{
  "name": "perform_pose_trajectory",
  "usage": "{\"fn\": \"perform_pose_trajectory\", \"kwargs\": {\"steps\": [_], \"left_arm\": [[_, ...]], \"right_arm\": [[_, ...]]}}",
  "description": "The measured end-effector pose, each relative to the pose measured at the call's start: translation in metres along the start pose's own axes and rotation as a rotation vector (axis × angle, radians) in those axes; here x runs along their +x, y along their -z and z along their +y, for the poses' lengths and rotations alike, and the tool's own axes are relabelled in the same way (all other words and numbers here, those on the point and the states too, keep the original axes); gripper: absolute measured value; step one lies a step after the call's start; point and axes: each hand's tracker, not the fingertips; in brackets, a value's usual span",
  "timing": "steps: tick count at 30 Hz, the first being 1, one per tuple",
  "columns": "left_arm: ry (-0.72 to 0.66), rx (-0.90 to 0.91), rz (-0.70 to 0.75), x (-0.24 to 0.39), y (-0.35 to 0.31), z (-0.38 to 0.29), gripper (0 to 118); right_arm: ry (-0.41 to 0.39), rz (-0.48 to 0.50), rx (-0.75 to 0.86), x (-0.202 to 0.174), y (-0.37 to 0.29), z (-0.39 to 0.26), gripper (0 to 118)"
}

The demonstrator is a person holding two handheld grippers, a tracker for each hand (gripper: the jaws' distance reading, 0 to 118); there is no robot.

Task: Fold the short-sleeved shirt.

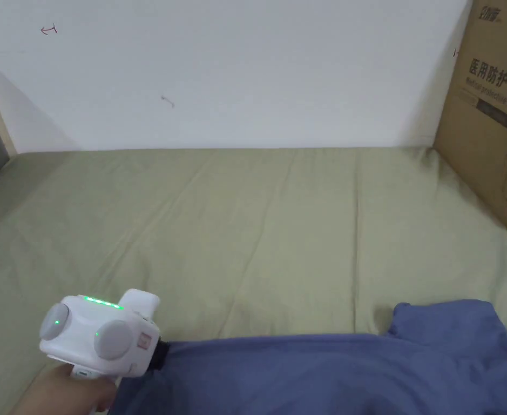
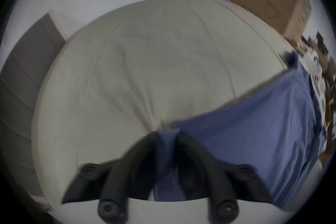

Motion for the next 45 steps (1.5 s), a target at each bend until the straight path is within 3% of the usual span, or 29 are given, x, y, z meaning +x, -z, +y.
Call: {"fn": "perform_pose_trajectory", "kwargs": {"steps": [1, 4, 7, 10, 12, 13, 14, 15, 16, 17, 20, 25, 29, 31, 33, 35, 37, 39, 45], "left_arm": [[0.007, -0.023, -0.085, 0.003, 0.0, -0.001, 2], [0.02, -0.013, -0.022, 0.003, -0.008, 0.001, 2], [-0.089, 0.131, -0.033, -0.012, -0.03, 0.005, 2], [-0.113, 0.239, -0.075, -0.016, -0.059, 0.004, 2], [-0.088, 0.259, -0.077, -0.017, -0.07, 0.003, 2], [-0.088, 0.263, -0.084, -0.018, -0.076, 0.001, 2], [-0.098, 0.267, -0.098, -0.019, -0.079, 0.0, 2], [-0.107, 0.266, -0.111, -0.021, -0.079, 0.0, 2], [-0.123, 0.268, -0.123, -0.023, -0.08, -0.001, 2], [-0.143, 0.266, -0.14, -0.025, -0.08, -0.002, 2], [-0.173, 0.27, -0.157, -0.029, -0.075, -0.003, 2], [-0.159, 0.236, -0.139, -0.036, -0.053, -0.007, 2], [-0.183, 0.196, -0.132, -0.042, -0.03, -0.016, 2], [-0.202, 0.172, -0.139, -0.041, -0.027, -0.019, 2], [-0.218, 0.157, -0.144, -0.041, -0.022, -0.022, 2], [-0.226, 0.144, -0.148, -0.043, -0.016, -0.026, 2], [-0.227, 0.139, -0.145, -0.042, -0.017, -0.027, 2], [-0.228, 0.14, -0.144, -0.041, -0.023, -0.028, 2], [-0.234, 0.208, -0.151, -0.045, -0.085, -0.022, 2]], "right_arm": [[0.006, 0.004, 0.001, 0.002, -0.001, 0.003, 0], [0.123, 0.083, 0.013, 0.019, -0.002, 0.021, 0], [0.287, 0.145, -0.012, 0.062, 0.015, 0.065, 0], [0.38, 0.119, -0.091, 0.108, 0.054, 0.111, 0], [0.37, 0.12, -0.158, 0.134, 0.093, 0.13, 6], [0.337, 0.127, -0.234, 0.146, 0.117, 0.137, 42], [0.308, 0.149, -0.312, 0.155, 0.142, 0.141, 90], [0.285, 0.168, -0.408, 0.164, 0.167, 0.141, 118], [0.289, 0.154, -0.535, 0.17, 0.194, 0.133, 111], [0.294, 0.14, -0.527, 0.179, 0.209, 0.128, 108], [0.273, -0.084, -0.647, 0.179, 0.248, 0.102, 109], [0.36, -0.106, -0.771, 0.209, 0.318, 0.066, 107], [0.259, -0.161, -0.894, 0.205, 0.348, 0.049, 89], [0.195, -0.157, -0.908, 0.198, 0.347, 0.048, 87], [0.183, -0.153, -0.899, 0.194, 0.341, 0.053, 82], [0.188, -0.138, -0.907, 0.196, 0.332, 0.055, 49], [0.216, -0.107, -0.895, 0.196, 0.321, 0.057, 4], [0.27, -0.045, -0.855, 0.192, 0.308, 0.06, 4], [0.235, -0.037, -0.636, 0.187, 0.224, 0.102, 4]]}}
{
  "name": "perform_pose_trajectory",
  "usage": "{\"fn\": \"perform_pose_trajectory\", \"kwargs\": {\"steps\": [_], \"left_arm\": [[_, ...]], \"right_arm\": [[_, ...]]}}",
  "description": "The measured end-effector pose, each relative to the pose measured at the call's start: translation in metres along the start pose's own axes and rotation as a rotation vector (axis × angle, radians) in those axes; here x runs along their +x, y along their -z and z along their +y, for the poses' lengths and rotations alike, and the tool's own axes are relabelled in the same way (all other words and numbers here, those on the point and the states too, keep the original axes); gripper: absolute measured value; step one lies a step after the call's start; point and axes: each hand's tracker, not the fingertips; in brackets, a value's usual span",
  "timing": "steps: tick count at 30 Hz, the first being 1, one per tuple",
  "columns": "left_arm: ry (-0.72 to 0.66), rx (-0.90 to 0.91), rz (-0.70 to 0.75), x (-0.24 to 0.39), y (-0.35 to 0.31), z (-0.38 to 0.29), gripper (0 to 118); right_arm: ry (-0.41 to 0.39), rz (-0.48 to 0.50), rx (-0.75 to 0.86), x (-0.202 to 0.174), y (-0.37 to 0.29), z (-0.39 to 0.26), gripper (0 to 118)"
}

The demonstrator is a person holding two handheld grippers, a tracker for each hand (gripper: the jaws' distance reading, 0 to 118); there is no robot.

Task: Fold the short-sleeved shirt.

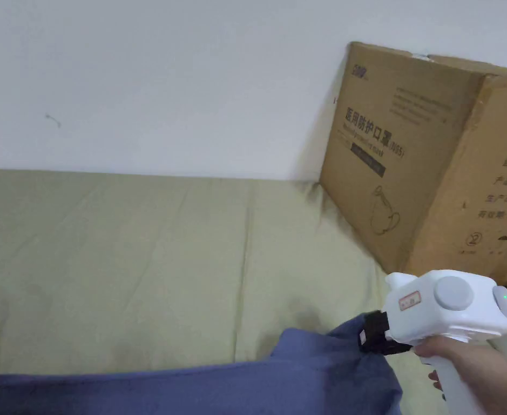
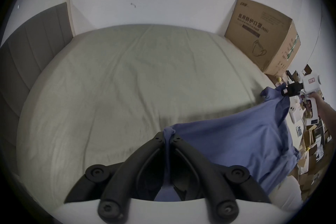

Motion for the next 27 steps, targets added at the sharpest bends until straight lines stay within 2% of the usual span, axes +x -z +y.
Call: {"fn": "perform_pose_trajectory", "kwargs": {"steps": [2, 5, 10, 13, 15, 20, 27], "left_arm": [[-0.005, 0.032, -0.008, 0.015, -0.035, 0.009, 2], [0.007, 0.109, -0.027, 0.028, -0.082, 0.025, 2], [0.064, 0.202, -0.032, 0.062, -0.168, 0.045, 2], [0.075, 0.269, -0.038, 0.077, -0.215, 0.056, 2], [0.076, 0.293, -0.039, 0.048, -0.196, 0.08, 2], [0.075, 0.344, -0.03, 0.046, -0.224, 0.127, 2], [0.087, 0.372, 0.02, 0.047, -0.221, 0.194, 2]], "right_arm": [[0.01, -0.006, 0.053, 0.006, -0.044, 0.0, 4], [0.034, 0.056, 0.095, 0.006, -0.108, 0.001, 4], [-0.068, 0.056, 0.202, -0.014, -0.209, -0.001, 4], [-0.08, 0.059, 0.289, -0.023, -0.262, 0.003, 4], [-0.087, 0.068, 0.337, -0.029, -0.285, 0.01, 4], [-0.101, 0.053, 0.399, -0.046, -0.327, 0.05, 4], [-0.13, -0.022, 0.484, -0.074, -0.33, 0.117, 4]]}}
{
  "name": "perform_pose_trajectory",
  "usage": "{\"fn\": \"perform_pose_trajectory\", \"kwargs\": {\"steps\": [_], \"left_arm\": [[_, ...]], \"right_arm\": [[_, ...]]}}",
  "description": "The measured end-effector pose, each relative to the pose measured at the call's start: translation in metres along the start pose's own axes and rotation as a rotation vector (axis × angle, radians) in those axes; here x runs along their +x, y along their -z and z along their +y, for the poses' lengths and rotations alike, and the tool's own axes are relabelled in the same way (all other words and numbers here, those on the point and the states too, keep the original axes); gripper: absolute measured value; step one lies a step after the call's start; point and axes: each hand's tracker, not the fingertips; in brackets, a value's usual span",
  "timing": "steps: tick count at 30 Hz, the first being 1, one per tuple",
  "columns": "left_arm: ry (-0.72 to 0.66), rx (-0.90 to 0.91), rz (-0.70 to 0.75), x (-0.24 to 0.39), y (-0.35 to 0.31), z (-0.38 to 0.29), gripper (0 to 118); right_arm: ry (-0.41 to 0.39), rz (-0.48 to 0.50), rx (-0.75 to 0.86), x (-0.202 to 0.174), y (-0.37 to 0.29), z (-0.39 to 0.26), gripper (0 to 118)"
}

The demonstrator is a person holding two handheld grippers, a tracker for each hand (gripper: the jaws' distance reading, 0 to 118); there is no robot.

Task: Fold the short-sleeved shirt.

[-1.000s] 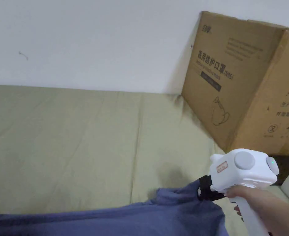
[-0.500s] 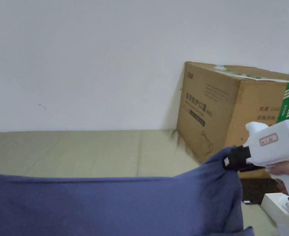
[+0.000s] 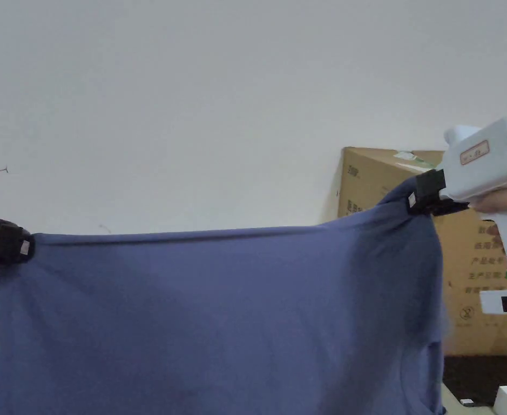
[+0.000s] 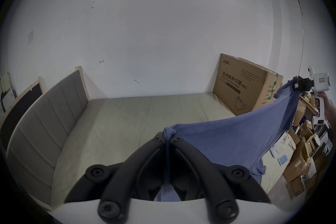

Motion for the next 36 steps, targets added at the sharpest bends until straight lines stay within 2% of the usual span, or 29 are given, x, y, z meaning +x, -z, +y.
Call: {"fn": "perform_pose_trajectory", "kwargs": {"steps": [5, 13, 17, 24, 27, 30, 33, 36], "left_arm": [[0.013, -0.003, 0.043, -0.004, 0.049, 0.034, 2], [0.016, 0.009, 0.099, -0.013, 0.143, 0.075, 2], [0.019, 0.032, 0.121, -0.015, 0.186, 0.088, 2], [0.024, 0.111, 0.161, -0.01, 0.223, 0.102, 2], [0.025, 0.199, 0.174, -0.002, 0.222, 0.095, 2], [0.018, 0.191, 0.171, 0.003, 0.23, 0.074, 2], [-0.007, 0.08, 0.143, 0.009, 0.246, 0.029, 2], [-0.054, -0.026, 0.097, 0.015, 0.257, -0.041, 2]], "right_arm": [[-0.031, -0.08, 0.033, -0.014, 0.053, 0.04, 4], [-0.047, -0.141, 0.086, -0.023, 0.147, 0.094, 4], [-0.022, -0.162, 0.149, -0.022, 0.181, 0.115, 4], [-0.124, -0.247, 0.291, -0.035, 0.208, 0.131, 4], [-0.143, -0.276, 0.365, -0.036, 0.212, 0.118, 4], [-0.142, -0.279, 0.376, -0.03, 0.222, 0.089, 4], [-0.106, -0.269, 0.289, -0.019, 0.243, 0.03, 4], [-0.073, -0.249, 0.159, -0.007, 0.262, -0.06, 4]]}}
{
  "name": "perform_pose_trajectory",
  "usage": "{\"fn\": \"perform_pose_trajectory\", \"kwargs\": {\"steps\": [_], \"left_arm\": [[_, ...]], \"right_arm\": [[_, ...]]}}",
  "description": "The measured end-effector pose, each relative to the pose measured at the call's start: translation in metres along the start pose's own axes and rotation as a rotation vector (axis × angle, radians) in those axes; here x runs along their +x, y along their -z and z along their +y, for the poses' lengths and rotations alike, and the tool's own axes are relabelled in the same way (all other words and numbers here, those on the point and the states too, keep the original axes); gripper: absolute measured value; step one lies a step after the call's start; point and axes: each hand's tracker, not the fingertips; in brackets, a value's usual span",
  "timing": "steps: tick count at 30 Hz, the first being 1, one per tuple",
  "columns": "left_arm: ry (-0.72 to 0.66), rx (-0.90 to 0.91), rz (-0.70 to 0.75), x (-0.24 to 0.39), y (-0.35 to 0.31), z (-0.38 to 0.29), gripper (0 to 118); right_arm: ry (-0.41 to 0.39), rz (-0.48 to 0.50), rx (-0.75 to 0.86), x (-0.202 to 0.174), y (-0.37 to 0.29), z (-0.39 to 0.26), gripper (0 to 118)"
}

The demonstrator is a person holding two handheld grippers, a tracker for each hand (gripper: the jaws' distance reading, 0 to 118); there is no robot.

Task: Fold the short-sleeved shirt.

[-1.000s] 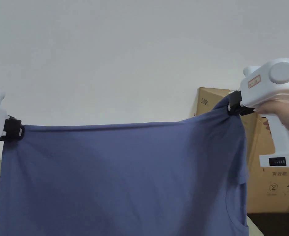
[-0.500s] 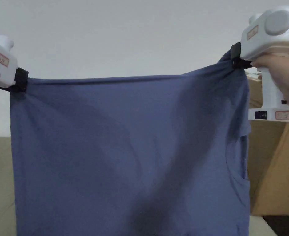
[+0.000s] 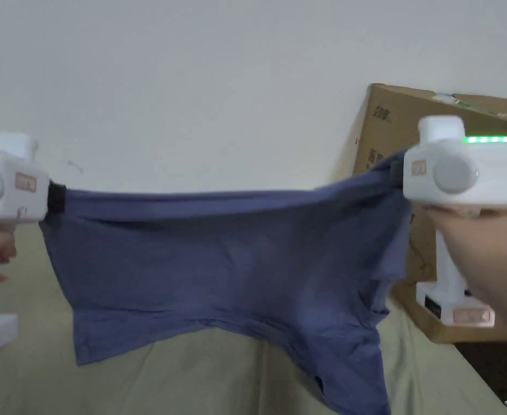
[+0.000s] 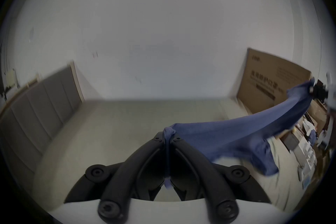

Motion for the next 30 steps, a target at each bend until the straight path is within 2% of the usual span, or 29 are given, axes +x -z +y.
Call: {"fn": "perform_pose_trajectory", "kwargs": {"steps": [2, 5, 7, 8, 10, 12, 18, 22, 26, 30], "left_arm": [[-0.044, -0.102, -0.034, -0.001, 0.0, -0.068, 2], [-0.026, -0.265, -0.05, -0.004, -0.017, -0.168, 2], [-0.012, -0.328, -0.055, -0.008, -0.046, -0.225, 2], [0.011, -0.356, -0.058, -0.01, -0.064, -0.253, 2], [0.035, -0.377, -0.074, -0.017, -0.104, -0.297, 2], [0.024, -0.406, -0.1, -0.026, -0.149, -0.328, 2], [0.022, -0.395, -0.16, -0.039, -0.243, -0.371, 2], [0.055, -0.408, -0.169, -0.031, -0.271, -0.382, 2], [0.081, -0.415, -0.193, -0.021, -0.279, -0.387, 2], [0.115, -0.418, -0.211, -0.005, -0.286, -0.389, 2]], "right_arm": [[-0.039, 0.022, -0.157, 0.002, -0.004, -0.083, 4], [0.013, 0.1, -0.339, 0.014, -0.04, -0.193, 4], [0.027, 0.126, -0.401, 0.024, -0.077, -0.251, 4], [0.037, 0.18, -0.401, 0.033, -0.1, -0.275, 4], [-0.001, 0.227, -0.441, 0.046, -0.146, -0.311, 4], [-0.038, 0.217, -0.478, 0.062, -0.193, -0.34, 4], [0.065, 0.267, -0.537, 0.102, -0.297, -0.387, 4], [0.008, 0.271, -0.545, 0.107, -0.329, -0.397, 4], [-0.093, 0.211, -0.601, 0.116, -0.342, -0.399, 4], [-0.074, 0.146, -0.655, 0.131, -0.34, -0.402, 4]]}}
